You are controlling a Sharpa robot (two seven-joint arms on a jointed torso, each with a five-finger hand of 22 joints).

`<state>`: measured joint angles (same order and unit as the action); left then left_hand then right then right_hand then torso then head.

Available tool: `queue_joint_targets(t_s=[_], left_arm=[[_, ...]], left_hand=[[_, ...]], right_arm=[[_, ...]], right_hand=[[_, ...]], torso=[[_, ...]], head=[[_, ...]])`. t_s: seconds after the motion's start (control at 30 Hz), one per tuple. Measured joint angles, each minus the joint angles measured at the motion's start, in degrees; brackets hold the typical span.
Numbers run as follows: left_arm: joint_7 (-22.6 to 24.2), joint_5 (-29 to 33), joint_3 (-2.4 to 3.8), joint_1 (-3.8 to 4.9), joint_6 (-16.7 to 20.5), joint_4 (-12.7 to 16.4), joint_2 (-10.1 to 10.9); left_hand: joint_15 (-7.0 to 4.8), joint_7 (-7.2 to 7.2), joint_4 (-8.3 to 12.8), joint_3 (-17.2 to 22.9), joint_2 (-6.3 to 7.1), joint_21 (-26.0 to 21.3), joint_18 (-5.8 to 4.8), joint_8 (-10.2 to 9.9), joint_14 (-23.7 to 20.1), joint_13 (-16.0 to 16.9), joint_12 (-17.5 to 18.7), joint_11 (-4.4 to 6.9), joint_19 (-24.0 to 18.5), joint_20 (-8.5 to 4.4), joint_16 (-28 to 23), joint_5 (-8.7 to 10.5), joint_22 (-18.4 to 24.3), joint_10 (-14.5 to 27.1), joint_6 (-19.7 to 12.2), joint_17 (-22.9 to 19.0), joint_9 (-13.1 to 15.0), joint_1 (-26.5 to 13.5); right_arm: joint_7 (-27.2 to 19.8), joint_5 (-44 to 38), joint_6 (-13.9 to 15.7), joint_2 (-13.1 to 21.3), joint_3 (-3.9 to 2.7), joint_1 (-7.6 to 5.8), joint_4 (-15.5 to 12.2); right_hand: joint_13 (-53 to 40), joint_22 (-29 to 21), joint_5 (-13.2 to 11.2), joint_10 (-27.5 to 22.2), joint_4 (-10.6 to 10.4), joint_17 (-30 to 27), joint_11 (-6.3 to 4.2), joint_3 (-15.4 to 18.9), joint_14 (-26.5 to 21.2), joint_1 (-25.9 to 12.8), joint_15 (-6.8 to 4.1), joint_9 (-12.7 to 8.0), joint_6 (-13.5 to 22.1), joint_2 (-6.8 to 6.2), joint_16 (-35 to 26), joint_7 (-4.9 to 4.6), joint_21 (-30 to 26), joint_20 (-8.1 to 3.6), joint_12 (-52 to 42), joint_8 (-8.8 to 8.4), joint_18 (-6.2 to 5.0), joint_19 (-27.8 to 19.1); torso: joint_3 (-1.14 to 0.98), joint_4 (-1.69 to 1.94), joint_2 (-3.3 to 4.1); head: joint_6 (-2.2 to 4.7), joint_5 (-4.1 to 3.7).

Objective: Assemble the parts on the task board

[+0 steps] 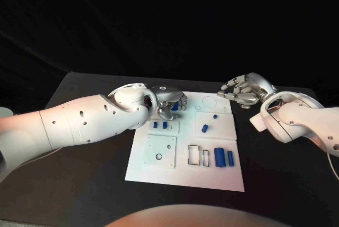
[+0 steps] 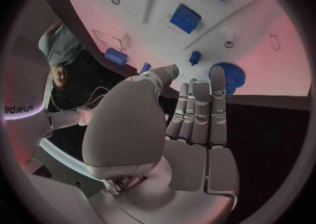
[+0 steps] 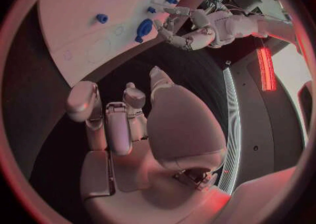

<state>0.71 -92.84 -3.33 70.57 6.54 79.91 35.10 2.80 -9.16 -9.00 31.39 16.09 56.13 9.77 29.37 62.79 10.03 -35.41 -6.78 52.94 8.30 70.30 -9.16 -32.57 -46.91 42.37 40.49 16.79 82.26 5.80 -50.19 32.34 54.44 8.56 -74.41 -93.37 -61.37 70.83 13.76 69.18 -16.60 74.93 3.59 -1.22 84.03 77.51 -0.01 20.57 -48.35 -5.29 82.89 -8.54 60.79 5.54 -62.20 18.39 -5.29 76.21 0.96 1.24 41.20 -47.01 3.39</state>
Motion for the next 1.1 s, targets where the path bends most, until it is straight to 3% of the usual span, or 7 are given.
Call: queue_joint_targets(t_s=[0.4, 0.5, 0.57, 1.1], left_arm=[[-0.7, -2.6, -0.02, -0.03, -3.5, -2.2, -1.5], [-0.8, -2.8, -0.02, -0.03, -4.0, -2.6, -1.7], [-0.9, -2.9, -0.02, -0.04, -4.3, -2.9, -1.9], [-1.2, -3.3, -0.02, -0.04, -5.6, -4.1, -2.8]], left_hand=[[0.12, 0.22, 0.0, 0.0, 0.0, 1.1, 0.0, -0.9, 1.1, -0.5, 0.3, 0.02, 0.0, 0.0, 2.1, 0.0, -0.8, 0.0, 1.0, 1.6, -0.5, 0.0], [-0.03, 0.16, 0.2, 0.2, -0.01, 1.5, 0.0, -1.2, 1.2, -0.7, 0.3, 0.13, 0.0, 0.0, 2.9, 0.0, -1.1, -0.5, 1.4, 1.9, -0.7, 0.0], [-0.03, 0.05, 0.5, 0.6, -0.36, 2.0, 0.0, -1.6, 1.2, -0.9, 0.6, 0.03, 0.0, 0.0, 3.4, 0.0, -1.3, -0.8, 1.9, 2.0, -0.9, 0.3], [-0.22, 0.06, 1.6, 3.0, -0.63, 4.4, 0.0, -2.2, 2.5, -1.7, 1.0, 0.43, -0.8, 0.06, 6.0, 0.0, -3.3, -3.3, 5.4, 3.5, -1.3, 0.6]], right_arm=[[-0.1, 0.1, 0.0, -0.1, 0.0, 0.0, 0.0], [-0.1, 0.1, 0.0, -0.1, 0.0, 0.0, 0.0], [-0.1, 0.1, 0.0, -0.2, 0.0, 0.0, 0.0], [-0.1, 0.2, 0.0, -0.3, 0.0, 0.0, 0.0]], right_hand=[[0.3, -0.1, 0.0, 0.0, 0.0, 0.0, 0.0, 0.0, 0.0, 0.0, 0.0, 0.0, 0.0, 0.0, 0.0, 0.0, -0.3, 0.0, 0.0, 0.22, 0.0, 0.0], [0.3, -0.1, 0.0, 0.0, 0.0, 0.0, 0.0, 0.0, 0.0, 0.0, 0.0, 0.0, 0.0, 0.0, 0.0, 0.0, -0.3, 0.0, 0.0, 0.22, -0.01, 0.0], [0.3, -0.1, 0.0, 0.0, 0.0, 0.0, 0.0, 0.0, 0.0, 0.0, 0.0, 0.0, 0.0, 0.0, 0.0, 0.0, -0.3, 0.0, 0.0, 0.22, -0.88, 0.0], [0.4, -0.2, 0.0, 0.0, -0.2, 0.0, 0.0, -0.2, 0.0, 0.0, 0.0, 0.0, 0.0, 0.0, -0.3, 0.0, -0.3, 0.0, 0.4, 0.22, -0.89, 0.0]], torso=[[0.0, 0.03, 0.01], [0.0, 0.03, 0.02], [0.01, 0.03, 0.02], [-0.04, 0.09, -0.04]], head=[[-0.2, -0.07], [-0.25, -0.1], [-0.27, -0.12], [-0.55, 0.01]])
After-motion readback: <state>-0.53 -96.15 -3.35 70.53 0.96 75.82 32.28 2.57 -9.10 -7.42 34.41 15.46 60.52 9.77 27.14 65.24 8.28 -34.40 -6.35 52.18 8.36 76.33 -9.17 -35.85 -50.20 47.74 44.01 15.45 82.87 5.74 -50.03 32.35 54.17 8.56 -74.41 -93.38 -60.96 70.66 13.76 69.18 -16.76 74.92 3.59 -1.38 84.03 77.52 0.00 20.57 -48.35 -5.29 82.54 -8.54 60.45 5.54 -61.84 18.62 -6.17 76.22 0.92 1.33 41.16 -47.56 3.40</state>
